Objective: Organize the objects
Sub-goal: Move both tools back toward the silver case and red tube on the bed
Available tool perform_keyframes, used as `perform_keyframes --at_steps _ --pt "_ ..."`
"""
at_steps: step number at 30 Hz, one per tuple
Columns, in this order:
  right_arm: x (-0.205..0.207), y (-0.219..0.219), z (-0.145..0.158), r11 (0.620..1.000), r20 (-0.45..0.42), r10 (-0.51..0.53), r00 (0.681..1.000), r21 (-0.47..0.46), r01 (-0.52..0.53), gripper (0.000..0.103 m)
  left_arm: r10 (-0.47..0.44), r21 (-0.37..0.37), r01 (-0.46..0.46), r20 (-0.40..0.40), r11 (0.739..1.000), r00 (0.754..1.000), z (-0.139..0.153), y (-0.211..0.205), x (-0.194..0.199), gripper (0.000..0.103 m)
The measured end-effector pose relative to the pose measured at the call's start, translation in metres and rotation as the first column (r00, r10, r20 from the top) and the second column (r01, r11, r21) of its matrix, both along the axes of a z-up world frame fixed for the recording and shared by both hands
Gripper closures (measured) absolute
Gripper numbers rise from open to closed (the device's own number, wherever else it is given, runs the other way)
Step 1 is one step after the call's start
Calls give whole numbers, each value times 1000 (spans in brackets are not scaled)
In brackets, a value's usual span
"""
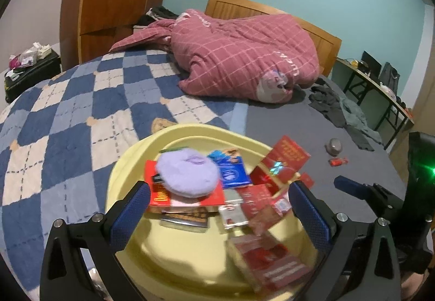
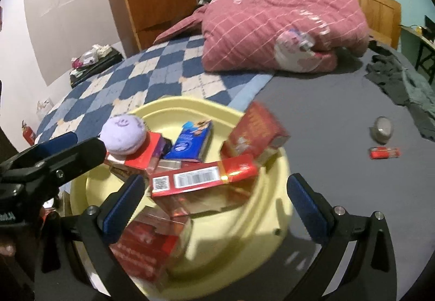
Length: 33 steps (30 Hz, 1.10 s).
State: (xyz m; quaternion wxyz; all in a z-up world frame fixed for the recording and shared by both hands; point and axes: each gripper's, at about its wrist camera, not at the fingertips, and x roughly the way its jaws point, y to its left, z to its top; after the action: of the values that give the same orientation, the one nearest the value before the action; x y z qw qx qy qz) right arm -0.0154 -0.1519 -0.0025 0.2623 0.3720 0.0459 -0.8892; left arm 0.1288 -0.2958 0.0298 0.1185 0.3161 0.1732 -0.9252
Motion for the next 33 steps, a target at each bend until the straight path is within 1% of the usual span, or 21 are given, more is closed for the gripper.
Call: perform_keyframes --at_steps 2,6,8,15,19,23,26,28,31,33 --pt "2 16 7 1000 -9 -27 1000 5 27 0 -27 -3 27 0 1000 1000 8 13 -1 0" --pt "4 55 16 996 -26 -86 996 24 87 0 -78 -29 77 -24 997 997 24 44 -6 0" --pt "4 75 18 992 -34 -120 992 35 121 0 -103 -17 102 -32 995 994 30 60 -12 0" --pt "-6 158 19 964 -51 -253 966 74 256 0 -170 24 172 -43 985 984 38 100 -39 0" --pt "-24 197 11 939 -52 -325 944 96 329 0 -187 20 188 -31 982 982 34 112 -62 0" --pt "-48 217 2 927 -75 -355 932 99 361 0 -205 15 205 2 979 979 29 121 -100 0" --pt "-63 219 -7 931 -110 -342 933 93 352 0 -221 -35 222 19 974 975 29 135 -141 0" --pt "-76 214 -15 937 -112 -324 939 98 335 0 -250 -44 254 65 966 966 26 142 -178 0" --pt "-91 209 -30 936 -124 -322 939 104 335 0 -309 -31 315 121 949 943 17 153 -234 0" --pt "-98 209 -38 938 -119 -326 938 88 337 0 -340 -28 350 174 936 924 5 163 -268 0"
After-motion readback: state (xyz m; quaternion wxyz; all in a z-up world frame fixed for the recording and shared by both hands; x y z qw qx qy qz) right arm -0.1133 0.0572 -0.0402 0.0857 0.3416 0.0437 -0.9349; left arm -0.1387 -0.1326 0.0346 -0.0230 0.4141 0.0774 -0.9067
